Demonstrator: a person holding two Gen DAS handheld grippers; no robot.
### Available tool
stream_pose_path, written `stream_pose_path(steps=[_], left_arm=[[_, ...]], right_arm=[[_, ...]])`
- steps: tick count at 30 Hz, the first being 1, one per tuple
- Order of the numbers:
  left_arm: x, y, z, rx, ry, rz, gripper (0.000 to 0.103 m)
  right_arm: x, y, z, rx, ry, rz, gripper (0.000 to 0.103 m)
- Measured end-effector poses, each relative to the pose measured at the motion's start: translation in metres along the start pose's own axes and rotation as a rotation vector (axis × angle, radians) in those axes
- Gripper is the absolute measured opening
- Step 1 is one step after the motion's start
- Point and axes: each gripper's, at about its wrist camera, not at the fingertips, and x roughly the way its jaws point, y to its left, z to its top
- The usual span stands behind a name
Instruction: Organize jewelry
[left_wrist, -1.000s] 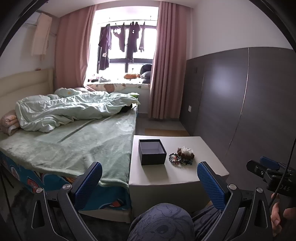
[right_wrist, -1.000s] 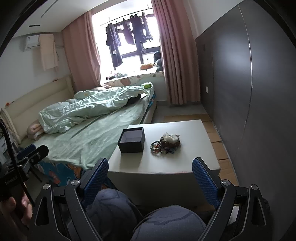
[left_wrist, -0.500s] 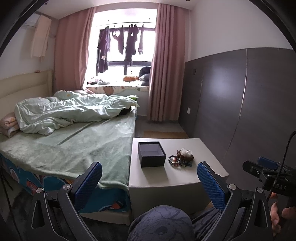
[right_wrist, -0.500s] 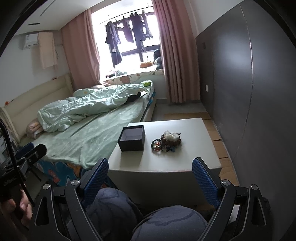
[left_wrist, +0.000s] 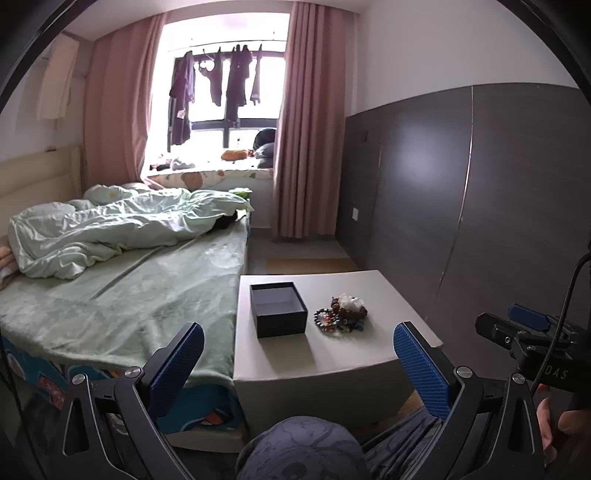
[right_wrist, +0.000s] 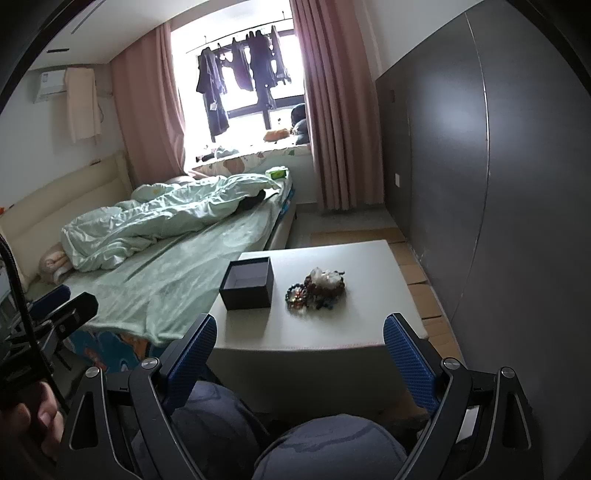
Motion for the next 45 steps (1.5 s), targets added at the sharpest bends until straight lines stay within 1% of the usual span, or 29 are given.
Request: stream_pose_path(steps=[5, 8, 13, 18, 21, 25, 29, 34, 37, 39, 41, 42, 45], left_arm=[[0.023, -0.010, 0.004, 0.013, 0.045, -0.036, 0.103], [0.036, -0.017, 0.005, 0.019, 0.066, -0.055, 0.103], [0.064, -0.025, 0.006, 0.009, 0.118, -0.099, 0.102], [0.090, -0.033, 0.010, 0.019, 0.147, -0.116, 0.102], [0.105, -0.037, 0.013, 0.024, 0.171, -0.133, 0.102], [0.132, -0.046, 0.016, 0.047, 0.208, -0.150, 0.102], [0.158, -0.051, 0.018, 0.057, 0.242, -0.175, 0.102], [0.193, -0.055, 0.021, 0.067, 0.290, -0.197, 0.097], [0.217, -0.053, 0.025, 0.058, 0.324, -0.218, 0.090], [0.231, -0.051, 0.027, 0.047, 0.344, -0.228, 0.083], [0.243, -0.049, 0.029, 0.037, 0.362, -0.234, 0.077], [0.249, -0.048, 0.030, 0.034, 0.368, -0.237, 0.075], [0.269, -0.046, 0.033, 0.033, 0.392, -0.250, 0.075]], right_arm=[[0.006, -0.011, 0.001, 0.026, 0.004, -0.022, 0.092], [0.009, -0.021, 0.001, 0.043, -0.001, -0.021, 0.092], [0.018, -0.045, 0.004, 0.086, -0.012, -0.043, 0.092], [0.031, -0.066, 0.008, 0.119, -0.004, -0.065, 0.092], [0.044, -0.077, 0.012, 0.133, 0.011, -0.102, 0.092], [0.059, -0.094, 0.015, 0.171, 0.016, -0.105, 0.092], [0.083, -0.105, 0.020, 0.187, 0.055, -0.128, 0.092], [0.113, -0.117, 0.026, 0.211, 0.103, -0.096, 0.092], [0.129, -0.122, 0.030, 0.225, 0.123, -0.074, 0.092], [0.141, -0.126, 0.033, 0.241, 0.137, -0.055, 0.092], [0.152, -0.129, 0.035, 0.258, 0.155, -0.042, 0.089], [0.159, -0.131, 0.036, 0.269, 0.167, -0.035, 0.085], [0.178, -0.137, 0.038, 0.305, 0.210, -0.015, 0.077]])
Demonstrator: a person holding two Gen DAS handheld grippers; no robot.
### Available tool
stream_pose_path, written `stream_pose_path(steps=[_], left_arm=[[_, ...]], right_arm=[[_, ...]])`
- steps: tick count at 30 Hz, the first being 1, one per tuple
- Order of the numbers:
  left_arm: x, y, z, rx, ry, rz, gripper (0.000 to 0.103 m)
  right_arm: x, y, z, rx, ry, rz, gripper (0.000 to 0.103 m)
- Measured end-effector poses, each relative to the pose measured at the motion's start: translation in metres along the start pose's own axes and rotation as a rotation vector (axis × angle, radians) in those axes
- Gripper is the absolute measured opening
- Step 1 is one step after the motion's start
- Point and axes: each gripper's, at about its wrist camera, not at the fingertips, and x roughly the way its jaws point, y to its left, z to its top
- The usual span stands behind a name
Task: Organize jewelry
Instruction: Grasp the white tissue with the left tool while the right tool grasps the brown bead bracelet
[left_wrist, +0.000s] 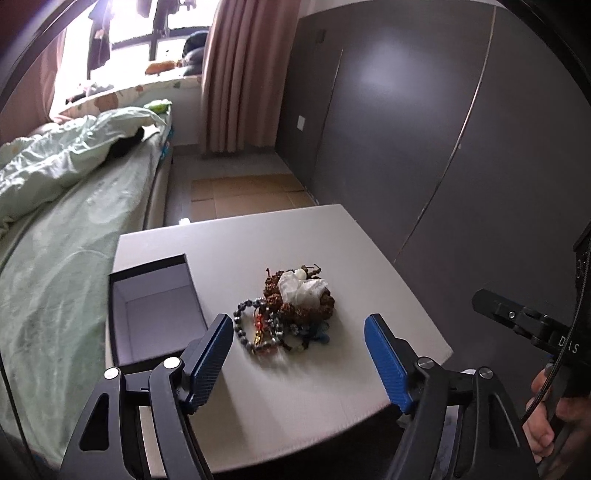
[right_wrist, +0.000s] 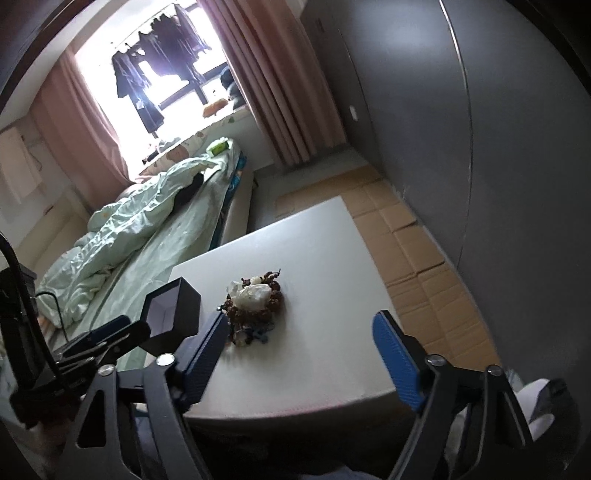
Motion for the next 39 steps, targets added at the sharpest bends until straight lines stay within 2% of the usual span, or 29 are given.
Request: stream_pose_path(steps=[17, 20, 25, 28, 29, 30, 34, 39], left_arm=[[0.099, 0.003, 0.038, 0.108, 0.198, -0.082, 0.075], [0.115, 0.000, 0.039, 0.127, 0.231, -0.082, 0.071], [0.139, 0.004, 0.038, 0.109, 0.271, -0.073, 0.057], [0.145, 0.009, 0.033, 0.096, 0.277, -0.070, 0.035], [0.147, 0.008, 0.032, 0.094, 0.283, -0.069, 0.021], [0.148, 0.008, 0.032, 0.091, 0.288, -0.079, 0.014], [0.142, 0.005, 0.032, 0.116, 0.246, -0.070, 0.012], [0.127, 0.006, 0.034, 0.096, 0.200, -0.077, 0.012]], right_arm=[[0.076, -0.012, 0.037, 0.133, 0.149, 0.027, 0.070], [0.087, -0.013, 0.044, 0.157, 0.171, 0.036, 0.068], [0.100, -0.009, 0.055, 0.158, 0.198, 0.027, 0.068], [0.106, -0.003, 0.060, 0.136, 0.200, 0.016, 0.068], [0.109, -0.002, 0.058, 0.133, 0.198, 0.018, 0.068], [0.113, -0.003, 0.055, 0.135, 0.201, 0.023, 0.068], [0.126, -0.003, 0.039, 0.144, 0.260, 0.041, 0.067], [0.127, -0.010, 0.035, 0.181, 0.273, 0.064, 0.067]])
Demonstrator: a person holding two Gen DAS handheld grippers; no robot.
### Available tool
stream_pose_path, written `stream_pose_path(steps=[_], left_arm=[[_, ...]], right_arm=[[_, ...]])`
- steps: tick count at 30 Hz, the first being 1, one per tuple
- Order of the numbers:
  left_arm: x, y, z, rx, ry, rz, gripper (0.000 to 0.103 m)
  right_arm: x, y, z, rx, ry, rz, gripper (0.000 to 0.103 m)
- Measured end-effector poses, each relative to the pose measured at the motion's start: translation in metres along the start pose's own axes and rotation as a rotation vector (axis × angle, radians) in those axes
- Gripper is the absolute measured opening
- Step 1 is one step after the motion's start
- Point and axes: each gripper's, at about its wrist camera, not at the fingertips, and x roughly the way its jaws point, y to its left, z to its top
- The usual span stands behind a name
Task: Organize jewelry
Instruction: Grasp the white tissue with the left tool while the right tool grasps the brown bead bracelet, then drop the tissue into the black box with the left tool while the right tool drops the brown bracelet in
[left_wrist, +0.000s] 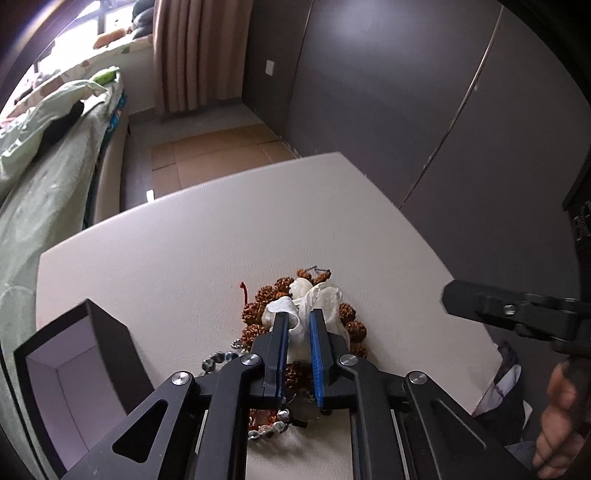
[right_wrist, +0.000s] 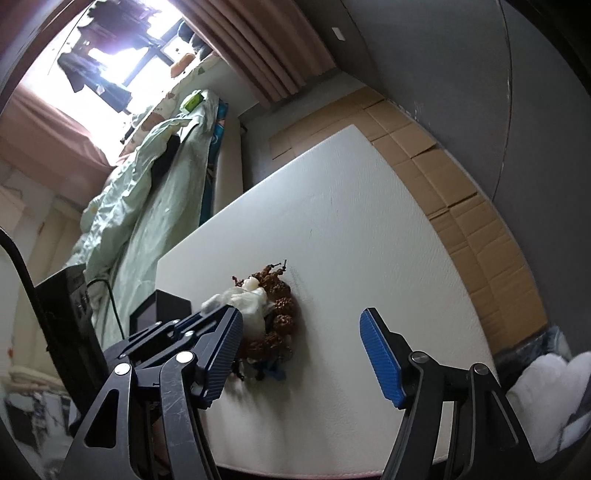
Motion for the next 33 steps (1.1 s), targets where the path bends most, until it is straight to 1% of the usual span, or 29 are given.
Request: stream_pose_path(steps=[4, 5, 10, 15, 20, 24, 27, 29, 30, 32, 33], left_arm=[[-0.018, 0.003, 0.000, -0.023, -0.052, -0.016, 0.011], [-0.023, 0.005, 0.000, -0.031, -0.063, -0.018, 0.005], [-0.047, 0.017, 0.001, -0.080, -0.131, -0.032, 0.005], [-0.058, 0.025, -0.001, -0.104, -0.157, -0.049, 0.005], [-0.072, 0.037, -0.005, -0.127, -0.188, -0.040, 0.005], [-0.082, 0.052, -0.010, -0.156, -0.206, -0.029, 0.005], [-0.090, 0.064, -0.015, -0.186, -0.222, -0.016, 0.005], [-0.092, 0.070, -0.020, -0.202, -0.225, -0.007, 0.005], [-0.093, 0.073, -0.023, -0.210, -0.223, -0.004, 0.005], [-0.092, 0.079, -0.029, -0.232, -0.217, 0.002, 0.005], [-0.093, 0.082, -0.031, -0.241, -0.216, 0.005, 0.005]], right_arm=[[0.007, -0.002, -0.001, 0.024, 0.023, 0.008, 0.067], [0.010, -0.001, -0.002, 0.030, 0.037, 0.015, 0.067], [0.023, 0.004, -0.004, 0.035, 0.084, 0.024, 0.058], [0.038, 0.014, -0.004, 0.021, 0.125, 0.005, 0.052], [0.055, 0.022, -0.002, -0.013, 0.160, -0.060, 0.052], [0.068, 0.022, -0.001, -0.011, 0.189, -0.097, 0.052], [0.076, 0.021, -0.001, 0.005, 0.215, -0.095, 0.052], [0.080, 0.024, 0.001, -0.004, 0.215, -0.095, 0.052], [0.081, 0.025, 0.002, -0.012, 0.211, -0.101, 0.051], [0.085, 0.031, 0.004, -0.028, 0.208, -0.135, 0.041], [0.087, 0.033, 0.005, -0.041, 0.206, -0.162, 0.027]])
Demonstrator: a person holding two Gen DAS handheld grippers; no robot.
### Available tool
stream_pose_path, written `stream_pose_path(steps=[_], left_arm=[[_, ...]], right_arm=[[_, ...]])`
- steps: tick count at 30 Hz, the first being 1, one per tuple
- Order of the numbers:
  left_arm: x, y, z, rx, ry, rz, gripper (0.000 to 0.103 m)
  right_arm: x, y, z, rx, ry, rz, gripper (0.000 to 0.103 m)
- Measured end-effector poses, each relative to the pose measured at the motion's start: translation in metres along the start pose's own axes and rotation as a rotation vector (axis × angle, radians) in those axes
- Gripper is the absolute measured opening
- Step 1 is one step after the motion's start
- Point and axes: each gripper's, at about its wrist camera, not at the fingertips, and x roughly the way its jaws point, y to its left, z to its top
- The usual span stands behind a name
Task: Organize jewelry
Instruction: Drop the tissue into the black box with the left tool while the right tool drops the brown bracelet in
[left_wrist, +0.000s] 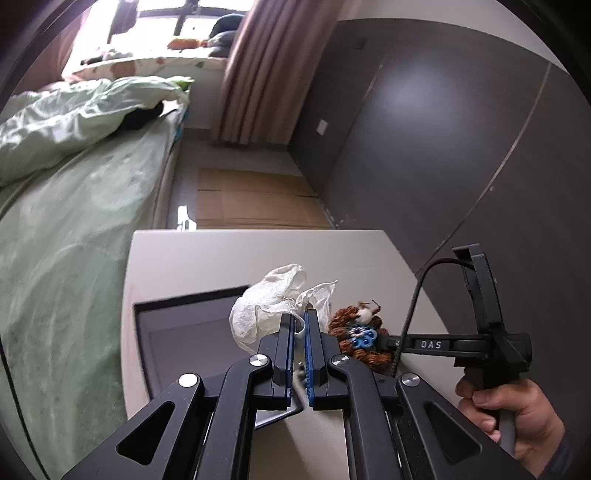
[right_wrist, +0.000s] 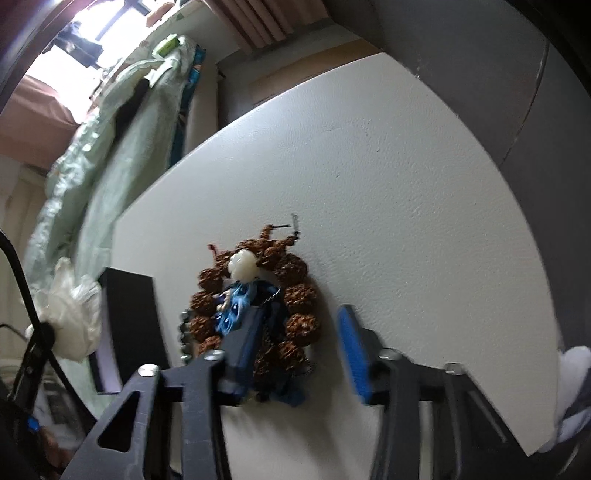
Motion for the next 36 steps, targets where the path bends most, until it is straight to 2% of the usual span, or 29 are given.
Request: stream_pose_path(steps=[1, 4, 10, 14, 16, 18, 20, 30, 36], left_arm=[[-0.001, 0.005, -0.002, -0.009, -0.001, 0.008, 0.005], [-0.005, 0.018, -0.009, -0.048, -0.004, 0.032, 0.005], [-0.016, 0.036, -0.013, -0.104, -0.033, 0.062, 0.005], [-0.013, 0.040, -0.014, -0.128, 0.003, 0.071, 0.008], [-0.012, 0.044, -0.014, -0.154, 0.018, 0.066, 0.022], [-0.014, 0.050, -0.014, -0.181, 0.002, 0.052, 0.068], [-0.025, 0.052, -0.015, -0.184, -0.047, 0.068, 0.077], [-0.047, 0.067, -0.018, -0.218, -0.119, 0.122, 0.077], [-0.059, 0.085, -0.020, -0.281, -0.160, 0.133, 0.077]], right_arm=[[0.003, 0.001, 0.000, 0.002, 0.019, 0.011, 0.021], [0.000, -0.002, -0.002, 0.019, 0.010, 0.051, 0.020], [-0.034, 0.011, -0.004, -0.007, -0.100, 0.152, 0.020], [-0.059, 0.031, -0.010, -0.064, -0.177, 0.205, 0.020], [-0.069, 0.037, -0.014, -0.084, -0.208, 0.229, 0.020], [-0.079, 0.048, -0.017, -0.107, -0.242, 0.241, 0.020], [-0.088, 0.056, -0.021, -0.128, -0.268, 0.263, 0.020], [-0.110, 0.098, -0.031, -0.221, -0.341, 0.416, 0.020], [-0.095, 0.131, -0.038, -0.268, -0.270, 0.478, 0.020]])
